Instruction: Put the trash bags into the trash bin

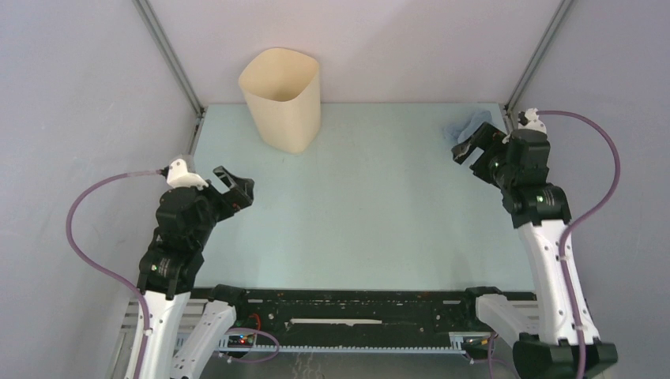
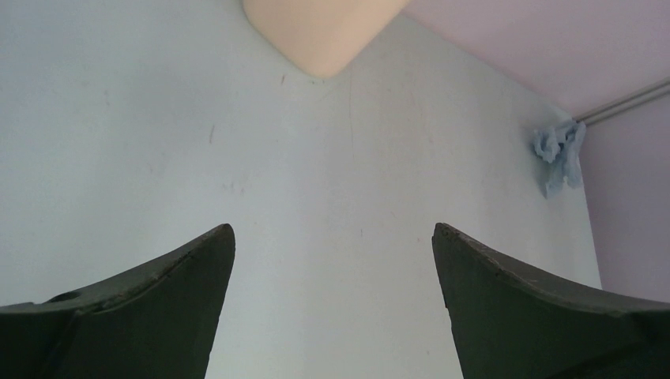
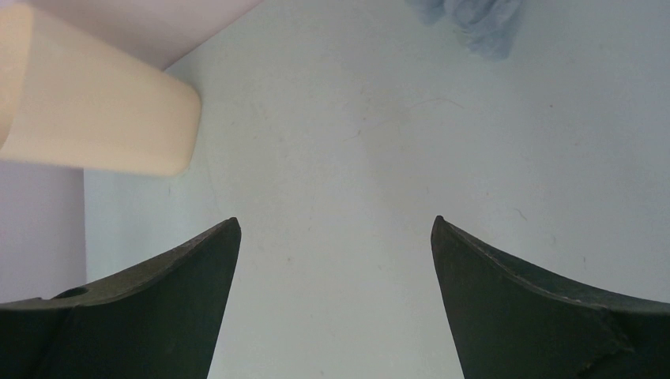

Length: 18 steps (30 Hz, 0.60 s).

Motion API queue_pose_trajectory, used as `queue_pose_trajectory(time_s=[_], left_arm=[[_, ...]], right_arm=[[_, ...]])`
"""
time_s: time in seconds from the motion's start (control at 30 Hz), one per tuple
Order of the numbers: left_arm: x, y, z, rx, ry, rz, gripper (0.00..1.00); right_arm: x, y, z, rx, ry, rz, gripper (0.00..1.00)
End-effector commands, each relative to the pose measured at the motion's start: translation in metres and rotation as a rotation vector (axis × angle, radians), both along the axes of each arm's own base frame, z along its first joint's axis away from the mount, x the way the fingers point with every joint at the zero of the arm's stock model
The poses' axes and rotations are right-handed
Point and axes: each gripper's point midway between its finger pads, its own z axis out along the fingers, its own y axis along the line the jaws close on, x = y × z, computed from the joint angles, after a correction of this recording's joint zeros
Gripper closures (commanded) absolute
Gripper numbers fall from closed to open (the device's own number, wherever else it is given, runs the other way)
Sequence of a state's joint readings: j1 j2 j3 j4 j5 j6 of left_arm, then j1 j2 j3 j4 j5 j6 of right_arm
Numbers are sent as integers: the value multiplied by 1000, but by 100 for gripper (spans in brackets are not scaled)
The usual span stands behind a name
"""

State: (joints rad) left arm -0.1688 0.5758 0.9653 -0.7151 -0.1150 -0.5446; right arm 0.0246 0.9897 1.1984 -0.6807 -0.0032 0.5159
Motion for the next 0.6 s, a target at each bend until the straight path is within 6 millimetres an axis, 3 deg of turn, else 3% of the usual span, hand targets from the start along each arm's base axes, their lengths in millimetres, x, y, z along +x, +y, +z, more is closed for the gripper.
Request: queue_pose_trajectory(time_s=[0.0, 0.17, 0.27, 0.33, 0.4, 0.57], left_arm=[[1, -13, -10, -91, -15, -37, 0], [7, -16, -8, -85, -27, -52, 0], [14, -24, -1, -82, -60, -105, 4], [19, -33, 1, -75, -60, -158, 12], [24, -34, -3, -62, -29, -166, 1], [28, -37, 1, -50, -31, -189, 0]], right_arm=[[47, -24, -11, 88, -26, -102, 0], [101, -62, -47, 89, -2, -234, 0], [130, -69, -74, 103, 19, -119, 0], [144, -87, -93, 32, 34, -151, 0], [155, -104, -112, -50, 109, -164, 0], [192, -126, -132, -361, 260, -114, 0]])
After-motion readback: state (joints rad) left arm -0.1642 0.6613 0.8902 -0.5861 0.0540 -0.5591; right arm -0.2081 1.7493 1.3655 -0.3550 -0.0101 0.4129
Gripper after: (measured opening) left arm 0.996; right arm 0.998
